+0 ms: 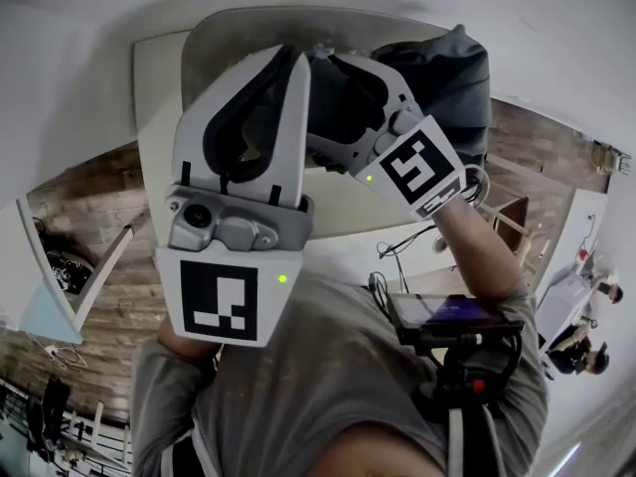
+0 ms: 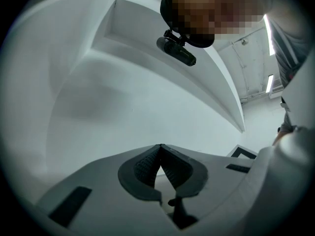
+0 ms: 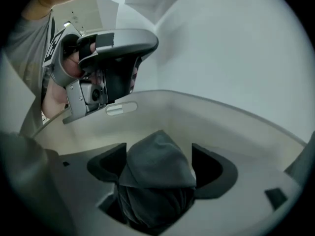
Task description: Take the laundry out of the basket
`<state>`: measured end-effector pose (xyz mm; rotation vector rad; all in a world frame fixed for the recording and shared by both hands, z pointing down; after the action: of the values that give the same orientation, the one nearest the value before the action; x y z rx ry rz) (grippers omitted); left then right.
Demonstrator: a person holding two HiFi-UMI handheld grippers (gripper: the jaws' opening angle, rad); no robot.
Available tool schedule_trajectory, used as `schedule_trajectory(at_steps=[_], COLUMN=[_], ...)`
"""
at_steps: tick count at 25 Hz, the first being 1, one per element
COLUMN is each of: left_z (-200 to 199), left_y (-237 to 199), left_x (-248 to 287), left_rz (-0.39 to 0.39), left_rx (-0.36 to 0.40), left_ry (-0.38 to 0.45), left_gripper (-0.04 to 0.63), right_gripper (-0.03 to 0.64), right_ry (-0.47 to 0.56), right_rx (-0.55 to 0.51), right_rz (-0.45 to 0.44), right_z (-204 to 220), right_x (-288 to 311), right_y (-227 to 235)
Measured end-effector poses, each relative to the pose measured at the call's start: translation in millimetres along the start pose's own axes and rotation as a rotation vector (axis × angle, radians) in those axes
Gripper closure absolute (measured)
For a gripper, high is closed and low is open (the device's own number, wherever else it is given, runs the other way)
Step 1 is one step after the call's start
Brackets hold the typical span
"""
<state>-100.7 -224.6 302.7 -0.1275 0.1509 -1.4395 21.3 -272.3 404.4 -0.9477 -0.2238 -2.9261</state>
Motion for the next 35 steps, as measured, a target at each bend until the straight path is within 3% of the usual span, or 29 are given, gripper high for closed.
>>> schedule_trajectory(at_steps=[4,11,13,15,17,20,26,35], left_z=[5,2,-1,-5,-9,-17,-28,-51], left_y=[-2,-2,-1,0,-1,1,18,41], left_x=[-2,-4,-5,-7,-10,-15,-24,-56], left_rz=[0.014,0.024,0.025,0.022,0.012,-0.002,-0.001,0.004], left_rx=[-0.031,-0.049,-0.044,-0.033,-0.020,-0.005,0.039,0.098], left_ry=[-0.008,0.000,0.005,0.013,0.021,0.032,0.043,0.076], left_gripper=[0.588,0.588,0.588,0.588,0.588,0.588,0.588,0.588], right_gripper=[0.158,0.160,0.313,0.392,0.466,0.506,0.517,0.518], right_ry=[-0.097,-0.213,-0.233,-0.231,-0.215,-0.185,-0.065,0.213], right_rx=[0.020,-0.016,-0.052,-0.064,-0.057,-0.037,0.011,0.017], right_rz=[-0.055,-0.066,-0.037,-0.020,-0.011,0.001,0.055,0.186], right_z=[14,30,32,31,30,26,14,-37], right_x=[18,27,25,22,19,10,-19,-72], right_y=[-1,-4,-2,0,2,3,5,-12])
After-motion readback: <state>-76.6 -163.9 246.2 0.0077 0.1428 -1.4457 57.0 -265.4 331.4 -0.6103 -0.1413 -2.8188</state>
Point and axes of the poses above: the fingertips, and each gripper's own axes: x forward along the fingers, y to its right, z out of its underside, the point moved 8 cm from there along -x, backward along the fingers, and after that the axes turned 12 degrees about -z, right-handed, at the moved point
